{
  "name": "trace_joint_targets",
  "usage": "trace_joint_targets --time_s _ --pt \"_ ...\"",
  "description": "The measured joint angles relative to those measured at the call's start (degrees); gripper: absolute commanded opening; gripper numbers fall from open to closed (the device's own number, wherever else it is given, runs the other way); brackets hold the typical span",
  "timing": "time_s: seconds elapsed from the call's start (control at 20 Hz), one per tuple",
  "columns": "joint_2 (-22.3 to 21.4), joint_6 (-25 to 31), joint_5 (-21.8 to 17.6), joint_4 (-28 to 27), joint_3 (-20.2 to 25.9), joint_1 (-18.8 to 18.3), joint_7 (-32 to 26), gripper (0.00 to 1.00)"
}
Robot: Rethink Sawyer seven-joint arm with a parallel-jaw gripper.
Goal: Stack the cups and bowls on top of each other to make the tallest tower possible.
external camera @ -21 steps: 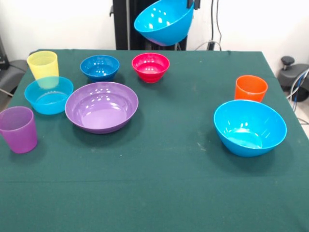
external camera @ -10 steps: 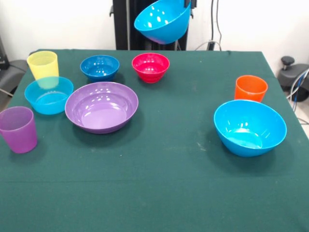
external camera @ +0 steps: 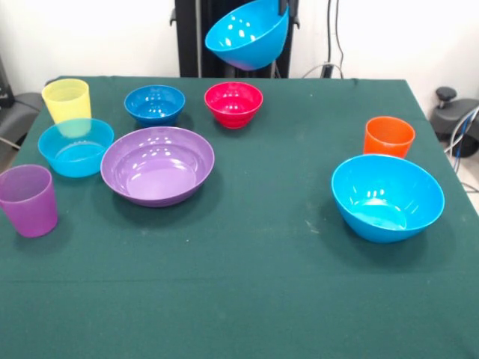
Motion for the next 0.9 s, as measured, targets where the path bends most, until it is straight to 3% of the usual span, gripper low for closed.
trace_joint_targets --time_s 0.6,0.9 --pt "8.5 -10.6 -9.2 2.5 -8.8 -0.3 0.0 0.0" --pt "17.7 -21.6 -10.6 0.5 -15.6 3.2 0.0 0.0"
